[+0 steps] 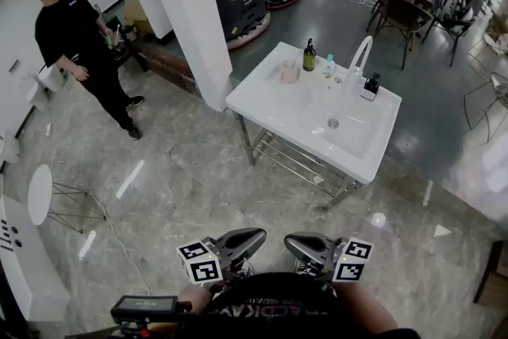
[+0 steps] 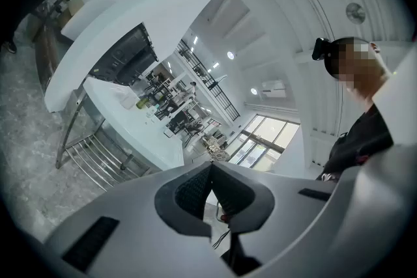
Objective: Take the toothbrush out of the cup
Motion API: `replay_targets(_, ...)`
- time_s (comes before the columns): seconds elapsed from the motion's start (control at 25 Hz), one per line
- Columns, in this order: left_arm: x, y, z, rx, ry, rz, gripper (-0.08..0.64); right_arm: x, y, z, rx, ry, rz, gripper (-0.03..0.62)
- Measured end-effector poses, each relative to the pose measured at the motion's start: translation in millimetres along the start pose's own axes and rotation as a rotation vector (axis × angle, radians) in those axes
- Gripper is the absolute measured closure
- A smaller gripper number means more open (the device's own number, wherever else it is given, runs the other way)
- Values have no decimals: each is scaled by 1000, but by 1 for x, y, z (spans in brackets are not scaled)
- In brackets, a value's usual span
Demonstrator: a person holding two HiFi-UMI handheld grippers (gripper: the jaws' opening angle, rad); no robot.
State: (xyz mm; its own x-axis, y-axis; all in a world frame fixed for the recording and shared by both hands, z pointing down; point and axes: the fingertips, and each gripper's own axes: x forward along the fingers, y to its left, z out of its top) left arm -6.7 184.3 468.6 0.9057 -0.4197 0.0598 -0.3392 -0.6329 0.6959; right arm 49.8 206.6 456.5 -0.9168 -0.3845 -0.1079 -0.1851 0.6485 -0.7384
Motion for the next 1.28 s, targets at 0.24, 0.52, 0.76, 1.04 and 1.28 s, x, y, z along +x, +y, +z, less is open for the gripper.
replay_targets(0.24,0,-2,2,-33,-10,13,552,0,0,-1,-1,2,1,583)
replay_targets(0.52,-2,-2,5,-31,-10,14,552,2,0,0,1,3,1,583)
replay_targets(0.76,-3,-1,3,-28,-13,14,552,4,6,0,-30,2,41,583)
replay_targets(1.04,2,-1,0,-25,-9,31,552,-5,-5,10,-22,-18,29,582)
replay_targets(1.28,22,-8,-5,-14,-17,48,552,-26,-17,24,-6,-37,37,582)
